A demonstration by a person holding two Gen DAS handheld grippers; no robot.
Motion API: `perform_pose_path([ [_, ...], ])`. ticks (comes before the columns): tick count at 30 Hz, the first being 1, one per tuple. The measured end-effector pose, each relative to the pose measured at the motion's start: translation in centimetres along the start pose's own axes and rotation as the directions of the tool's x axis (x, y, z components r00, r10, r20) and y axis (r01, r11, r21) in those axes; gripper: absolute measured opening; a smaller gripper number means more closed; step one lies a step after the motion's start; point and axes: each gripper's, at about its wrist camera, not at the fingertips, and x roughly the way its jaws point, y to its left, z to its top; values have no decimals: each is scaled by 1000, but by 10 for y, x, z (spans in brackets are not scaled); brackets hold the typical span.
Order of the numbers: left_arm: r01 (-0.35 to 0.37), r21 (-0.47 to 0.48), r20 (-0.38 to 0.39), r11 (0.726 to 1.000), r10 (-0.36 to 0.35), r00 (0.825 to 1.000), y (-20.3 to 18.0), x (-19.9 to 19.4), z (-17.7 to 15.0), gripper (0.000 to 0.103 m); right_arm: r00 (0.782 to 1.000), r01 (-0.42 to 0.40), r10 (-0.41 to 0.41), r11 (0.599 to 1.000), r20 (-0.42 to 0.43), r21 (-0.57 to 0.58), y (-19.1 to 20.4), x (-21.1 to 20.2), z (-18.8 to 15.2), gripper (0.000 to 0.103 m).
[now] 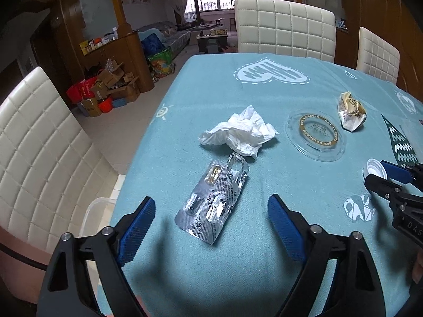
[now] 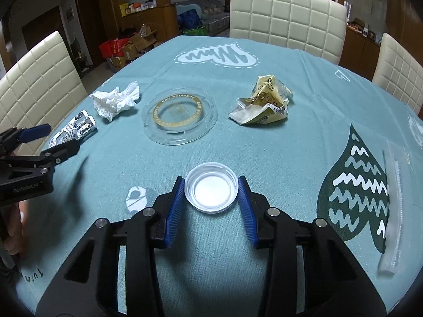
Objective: Collect trash
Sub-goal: 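Grasp the white cup lid with the right tool while the left tool grasps the silver blister pack, then carry the blister pack and white lid to the clear bin and release both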
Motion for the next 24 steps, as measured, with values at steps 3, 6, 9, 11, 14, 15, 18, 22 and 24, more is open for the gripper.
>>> perform_pose_path([
  [3, 10, 5, -31, 1000, -10, 999, 0, 7, -3, 54, 1000, -6, 6, 1000, 1, 5, -1, 0, 0, 41],
  [6, 53, 8, -38, 999, -53, 998, -1, 6, -4, 31, 1000, 0, 0, 1000, 0, 1, 0, 0, 0, 41],
  [9, 61, 20, -37, 998, -60, 998, -4, 0, -7, 25, 1000, 2, -2, 1000, 0, 4, 0, 0, 0, 41],
  [11, 64, 28, -26, 998, -64, 998, -5, -5, -9, 25, 1000, 4, -4, 1000, 1, 0, 2, -1, -1, 41],
  [14, 67, 38, -13, 997, -66, 998, -7, -13, -10, 24, 1000, 3, -3, 1000, 4, -5, 4, -4, -3, 41],
  [15, 68, 40, -10, 997, -68, 998, -6, -15, -10, 24, 1000, 2, -2, 1000, 5, -6, 4, -6, -3, 41],
  [18, 63, 47, 1, 997, -64, 998, -7, -22, -13, 24, 1000, 3, -3, 1000, 13, -10, 7, -11, -4, 41],
  [22, 65, 52, 11, 997, -66, 998, -6, -30, -17, 25, 1000, 7, -7, 1000, 21, -16, 12, -19, -6, 41],
  [24, 65, 51, 14, 997, -66, 998, -5, -35, -20, 25, 1000, 7, -7, 1000, 24, -16, 14, -22, -7, 41],
])
